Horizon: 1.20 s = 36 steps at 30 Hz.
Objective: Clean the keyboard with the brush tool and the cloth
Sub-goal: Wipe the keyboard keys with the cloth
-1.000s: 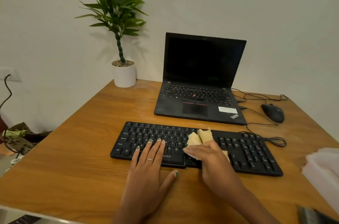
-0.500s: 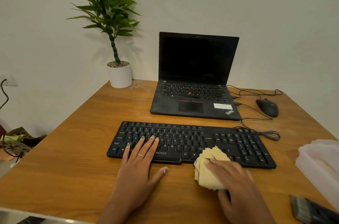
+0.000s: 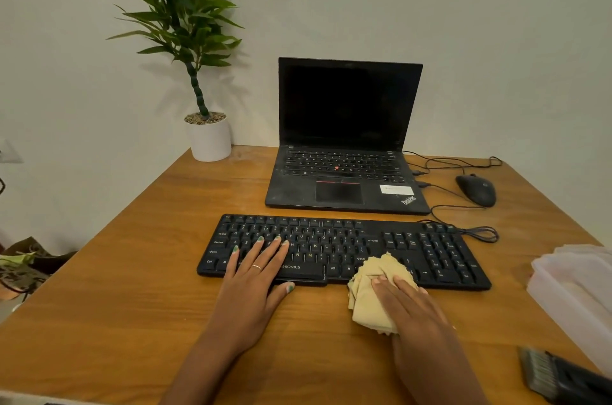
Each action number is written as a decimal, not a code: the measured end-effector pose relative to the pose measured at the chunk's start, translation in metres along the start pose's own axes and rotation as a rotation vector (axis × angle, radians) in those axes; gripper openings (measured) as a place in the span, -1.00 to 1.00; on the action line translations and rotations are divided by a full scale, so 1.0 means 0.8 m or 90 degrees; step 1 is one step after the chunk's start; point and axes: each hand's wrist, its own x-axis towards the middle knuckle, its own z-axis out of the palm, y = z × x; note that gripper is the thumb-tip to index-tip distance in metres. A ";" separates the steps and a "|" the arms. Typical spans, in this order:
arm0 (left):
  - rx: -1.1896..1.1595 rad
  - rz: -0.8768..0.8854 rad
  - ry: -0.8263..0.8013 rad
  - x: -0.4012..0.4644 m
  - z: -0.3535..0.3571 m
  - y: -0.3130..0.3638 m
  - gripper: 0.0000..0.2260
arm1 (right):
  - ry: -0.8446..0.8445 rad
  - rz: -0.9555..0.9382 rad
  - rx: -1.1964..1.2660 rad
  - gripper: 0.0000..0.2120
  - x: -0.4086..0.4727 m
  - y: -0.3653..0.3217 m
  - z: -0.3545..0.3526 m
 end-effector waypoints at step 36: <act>-0.208 0.016 0.005 0.002 0.003 0.079 -0.44 | 0.015 0.316 0.760 -0.60 0.001 0.019 -0.071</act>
